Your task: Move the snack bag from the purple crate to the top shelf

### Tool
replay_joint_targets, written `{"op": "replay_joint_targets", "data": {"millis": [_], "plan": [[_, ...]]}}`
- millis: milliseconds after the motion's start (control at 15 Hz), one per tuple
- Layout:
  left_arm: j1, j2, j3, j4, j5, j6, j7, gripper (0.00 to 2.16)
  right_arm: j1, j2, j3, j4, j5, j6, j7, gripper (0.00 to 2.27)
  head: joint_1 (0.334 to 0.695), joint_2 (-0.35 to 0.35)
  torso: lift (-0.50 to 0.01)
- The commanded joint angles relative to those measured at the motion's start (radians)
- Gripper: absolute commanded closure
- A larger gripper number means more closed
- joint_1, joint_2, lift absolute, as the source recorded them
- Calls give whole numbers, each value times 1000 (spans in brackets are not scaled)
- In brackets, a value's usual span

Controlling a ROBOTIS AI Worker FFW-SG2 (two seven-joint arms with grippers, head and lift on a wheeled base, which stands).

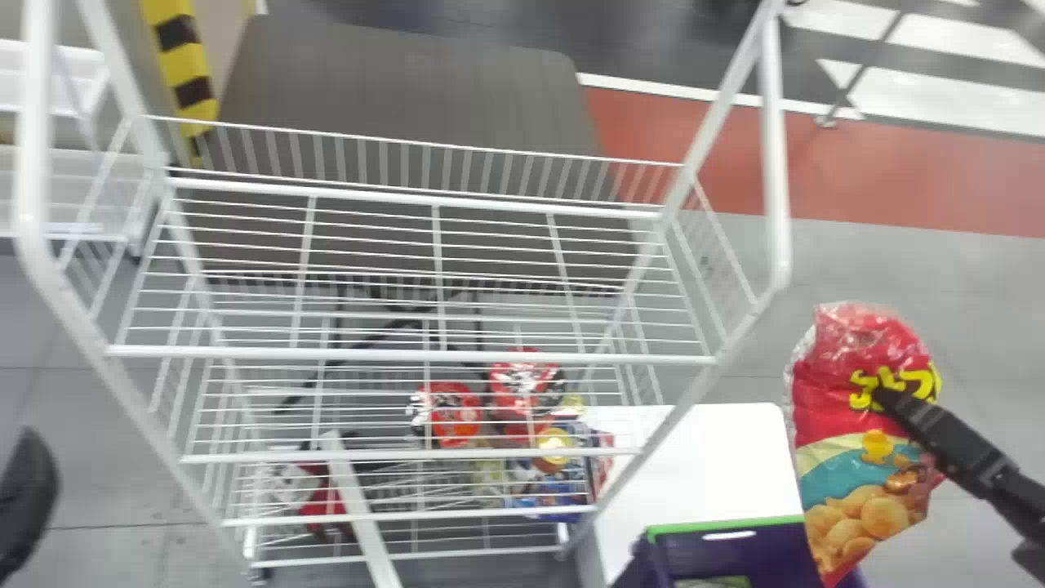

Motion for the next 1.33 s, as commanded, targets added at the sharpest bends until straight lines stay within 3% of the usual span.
{"op": "replay_joint_targets", "data": {"millis": [0,133,333,733,933,1133,1267], "plan": [[4,-3,-9,0,0,-13,3,107,-1,1,142,-23,4,2,-3,1932,695,-109,0],[10,-3,-14,-2,0,-25,3,107,11,1,285,-20,45,-160,-9,1932,695,-40,0],[16,-4,-20,-3,-1,-31,5,107,39,1,532,12,123,-592,-34,1932,695,26,0],[31,-4,-22,-5,-5,-84,11,107,-39,1,963,216,376,-1200,-187,1932,695,150,0],[36,-3,-14,-12,-5,-87,11,107,-122,1,1083,431,476,-1537,-255,1932,695,197,0],[36,-1,-9,-14,-3,-87,11,107,-226,1,1149,628,544,-1626,-305,1929,695,227,0],[35,0,-5,-12,0,-87,11,107,-286,1,1166,718,565,-1623,-382,1693,695,243,0]]}}
